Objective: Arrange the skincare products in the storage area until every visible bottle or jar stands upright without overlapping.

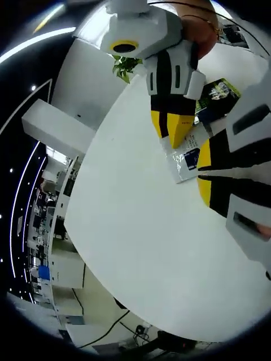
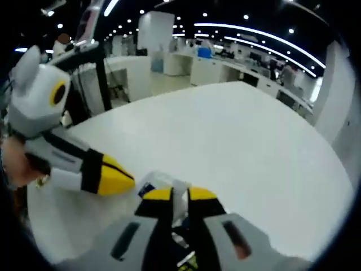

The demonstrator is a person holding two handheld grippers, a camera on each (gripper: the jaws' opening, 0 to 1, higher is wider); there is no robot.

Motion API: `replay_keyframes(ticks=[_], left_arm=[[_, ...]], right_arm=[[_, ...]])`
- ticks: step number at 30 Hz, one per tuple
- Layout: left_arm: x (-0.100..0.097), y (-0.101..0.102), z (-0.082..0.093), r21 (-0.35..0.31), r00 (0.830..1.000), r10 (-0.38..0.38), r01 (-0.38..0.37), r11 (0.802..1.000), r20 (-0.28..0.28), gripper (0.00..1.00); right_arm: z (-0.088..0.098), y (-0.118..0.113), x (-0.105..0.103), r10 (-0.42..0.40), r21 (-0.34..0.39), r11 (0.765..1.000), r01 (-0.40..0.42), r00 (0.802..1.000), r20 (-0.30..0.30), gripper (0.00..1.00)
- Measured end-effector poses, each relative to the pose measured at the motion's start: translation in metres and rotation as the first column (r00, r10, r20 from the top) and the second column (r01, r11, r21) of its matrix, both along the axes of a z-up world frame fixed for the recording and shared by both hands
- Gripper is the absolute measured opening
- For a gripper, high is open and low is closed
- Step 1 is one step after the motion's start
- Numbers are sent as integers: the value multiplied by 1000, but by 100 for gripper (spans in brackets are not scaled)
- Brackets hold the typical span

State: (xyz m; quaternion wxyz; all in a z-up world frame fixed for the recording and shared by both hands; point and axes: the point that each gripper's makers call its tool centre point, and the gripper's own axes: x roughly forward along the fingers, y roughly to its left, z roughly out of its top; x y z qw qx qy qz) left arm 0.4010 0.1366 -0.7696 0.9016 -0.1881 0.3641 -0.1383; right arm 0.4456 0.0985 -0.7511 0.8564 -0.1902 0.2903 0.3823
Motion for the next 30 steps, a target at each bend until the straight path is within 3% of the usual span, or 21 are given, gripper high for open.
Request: replay_keyframes(ticks=[8, 14, 17, 23, 25, 27, 28, 30], left_arm=[[0, 5, 2, 53, 1000, -5, 4, 999, 21, 4], [-9, 2, 12, 117, 997, -45, 37, 992, 64, 5], [-20, -6, 19, 143, 991, -102, 90, 986, 82, 5], [-45, -34, 10, 175, 964, -263, 252, 952, 41, 4], [-48, -38, 1, 193, 957, -289, 282, 940, 10, 4], [-48, -37, -7, 231, 954, -298, 293, 928, -13, 3], [-39, -28, -5, 278, 959, -282, 263, 924, 31, 3], [-40, -34, -7, 245, 959, -285, 274, 930, 8, 4]], right_arm=[[8, -2, -4, -21, -7, 1000, 22, 999, 32, 11], [29, 3, -7, -23, 21, 1000, 22, 995, 94, 13], [45, 14, -25, 13, 113, 993, -21, 997, 70, 13], [59, 16, -67, 73, 253, 966, -54, 995, -66, 11], [58, 11, -82, 134, 242, 964, -111, 987, -84, 9], [59, -1, -93, 164, 209, 967, -147, 985, -63, 9], [61, -4, -97, 179, 203, 965, -167, 983, -42, 9], [64, -15, -108, 194, 200, 962, -185, 981, -24, 9]])
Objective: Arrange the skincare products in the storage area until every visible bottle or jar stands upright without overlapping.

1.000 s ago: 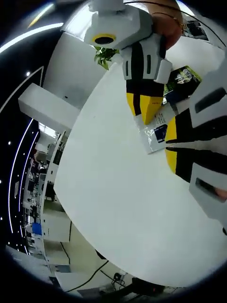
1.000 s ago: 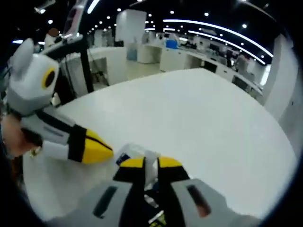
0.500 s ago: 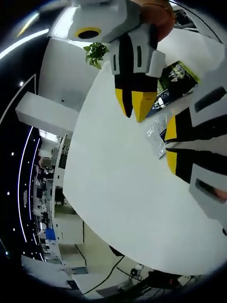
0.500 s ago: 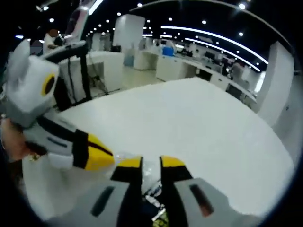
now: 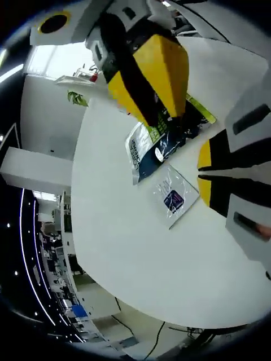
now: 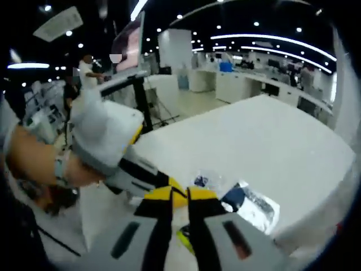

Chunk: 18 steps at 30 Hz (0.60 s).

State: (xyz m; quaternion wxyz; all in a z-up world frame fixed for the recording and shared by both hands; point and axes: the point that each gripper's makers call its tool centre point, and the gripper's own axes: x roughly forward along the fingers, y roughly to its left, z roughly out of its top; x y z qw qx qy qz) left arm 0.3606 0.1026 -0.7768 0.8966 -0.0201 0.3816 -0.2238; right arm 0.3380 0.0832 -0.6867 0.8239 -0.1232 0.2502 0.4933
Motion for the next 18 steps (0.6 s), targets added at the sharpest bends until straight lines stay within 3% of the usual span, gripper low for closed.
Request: replay_keyframes(ticks=[7, 12, 18], left_arm=[[9, 8, -1, 54, 1000, 10, -11, 998, 19, 5], [12, 16, 4, 84, 999, 21, -23, 996, 25, 5], [5, 6, 5, 97, 999, 2, -6, 995, 34, 5]], right_arm=[[3, -46, -15, -52, 7, 999, 52, 999, 10, 9], [-17, -91, -14, -170, -50, 984, 170, 985, -1, 9], [-41, -125, -8, -259, -121, 958, 261, 965, 33, 8]])
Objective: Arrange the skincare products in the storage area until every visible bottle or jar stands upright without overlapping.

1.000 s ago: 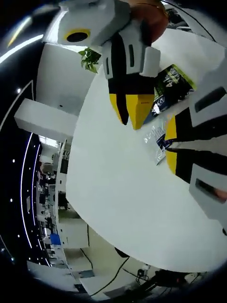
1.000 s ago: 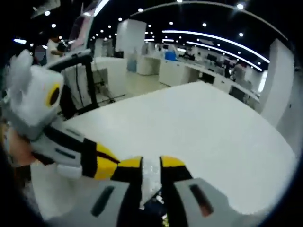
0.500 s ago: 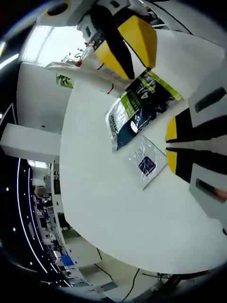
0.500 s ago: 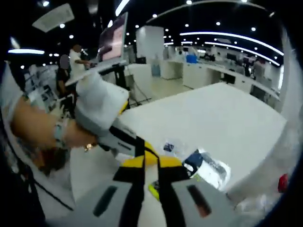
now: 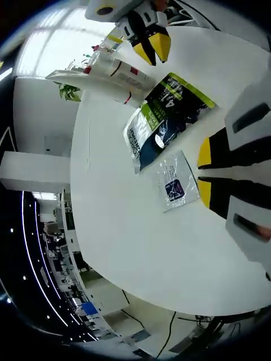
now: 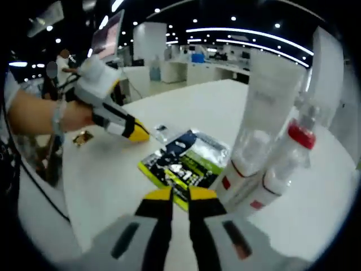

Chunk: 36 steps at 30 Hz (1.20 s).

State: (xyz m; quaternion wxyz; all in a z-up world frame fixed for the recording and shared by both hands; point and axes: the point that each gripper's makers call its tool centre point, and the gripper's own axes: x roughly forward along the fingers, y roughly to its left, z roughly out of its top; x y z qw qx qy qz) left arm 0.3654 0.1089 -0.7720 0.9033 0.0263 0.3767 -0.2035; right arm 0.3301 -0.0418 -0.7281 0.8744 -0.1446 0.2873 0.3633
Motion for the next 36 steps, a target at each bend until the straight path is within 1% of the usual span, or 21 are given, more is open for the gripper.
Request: replay_keyframes(ticks=[3, 5, 11, 14, 16, 19, 22, 26, 33, 36], left_arm=[[-1, -1, 0, 2, 1000, 6, -6, 1000, -2, 5], [-2, 0, 0, 2, 1000, 6, -6, 1000, -3, 5], [-3, 1, 1, -1, 1000, 10, -10, 1000, -9, 5], [0, 0, 1, 1, 1000, 12, -12, 1000, -4, 6], [1, -3, 0, -5, 1000, 9, -9, 1000, -10, 6], [3, -8, -1, -1, 1000, 3, -3, 1000, -4, 7], [8, -7, -2, 2, 1000, 4, -4, 1000, 1, 7], [7, -10, -3, 1, 1000, 0, 0, 1000, 0, 7], [6, -10, -2, 2, 1000, 3, -3, 1000, 5, 8], [7, -9, -1, 1, 1000, 2, -2, 1000, 6, 8]], right_arm=[[-8, -9, 4, -32, -12, 999, 32, 999, -4, 8], [-9, -11, 6, -50, 4, 999, 50, 999, -15, 8], [-8, -15, 13, -68, 0, 998, 68, 998, 0, 9], [-8, -18, 15, -79, 4, 997, 79, 997, 1, 9], [-9, -19, 16, -83, -3, 997, 83, 997, 3, 9], [-8, -21, 16, -90, -3, 996, 90, 996, 5, 9], [-8, -24, 17, -93, -12, 996, 93, 996, 13, 9], [-8, -28, 17, -102, -20, 995, 102, 995, 16, 9], [-5, -35, 22, -132, -37, 990, 134, 990, 48, 9], [-5, -36, 22, -140, -36, 989, 141, 989, 46, 9]])
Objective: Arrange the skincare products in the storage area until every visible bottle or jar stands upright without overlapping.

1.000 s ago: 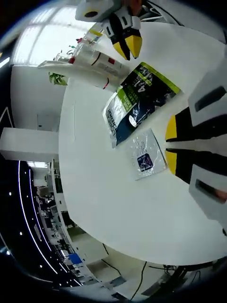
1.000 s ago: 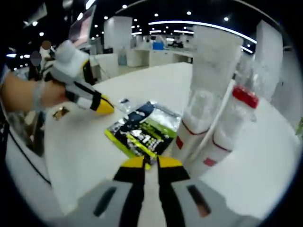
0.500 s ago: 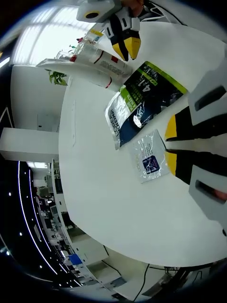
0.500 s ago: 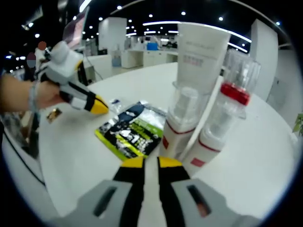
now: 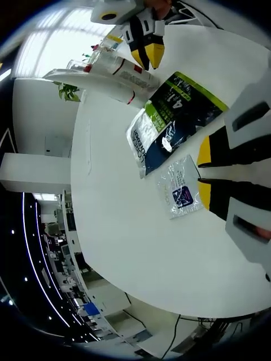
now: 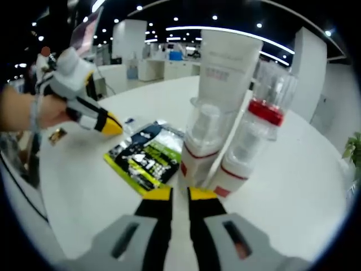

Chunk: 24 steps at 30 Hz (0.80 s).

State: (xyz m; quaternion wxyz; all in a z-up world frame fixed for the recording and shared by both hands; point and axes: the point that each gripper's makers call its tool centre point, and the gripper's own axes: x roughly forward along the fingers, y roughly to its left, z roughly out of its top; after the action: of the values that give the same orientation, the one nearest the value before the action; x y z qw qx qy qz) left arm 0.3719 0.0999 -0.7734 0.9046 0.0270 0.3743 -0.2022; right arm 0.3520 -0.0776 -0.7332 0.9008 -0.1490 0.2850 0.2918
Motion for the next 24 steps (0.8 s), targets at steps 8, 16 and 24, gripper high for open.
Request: replay_keyframes(ticks=[8, 16, 24], left_arm=[[8, 2, 1, -2, 1000, -3, 3, 1000, 9, 8], [7, -5, 2, -6, 1000, -15, 15, 1000, 5, 9], [11, -5, 3, -4, 1000, -28, 28, 1000, 8, 9]], right_arm=[[-5, 4, -8, 8, 9, 1000, -7, 1000, -23, 9], [-5, 4, -9, 12, 2, 1000, -12, 1000, -22, 9], [-5, 6, -11, 15, 2, 1000, -15, 1000, -23, 9]])
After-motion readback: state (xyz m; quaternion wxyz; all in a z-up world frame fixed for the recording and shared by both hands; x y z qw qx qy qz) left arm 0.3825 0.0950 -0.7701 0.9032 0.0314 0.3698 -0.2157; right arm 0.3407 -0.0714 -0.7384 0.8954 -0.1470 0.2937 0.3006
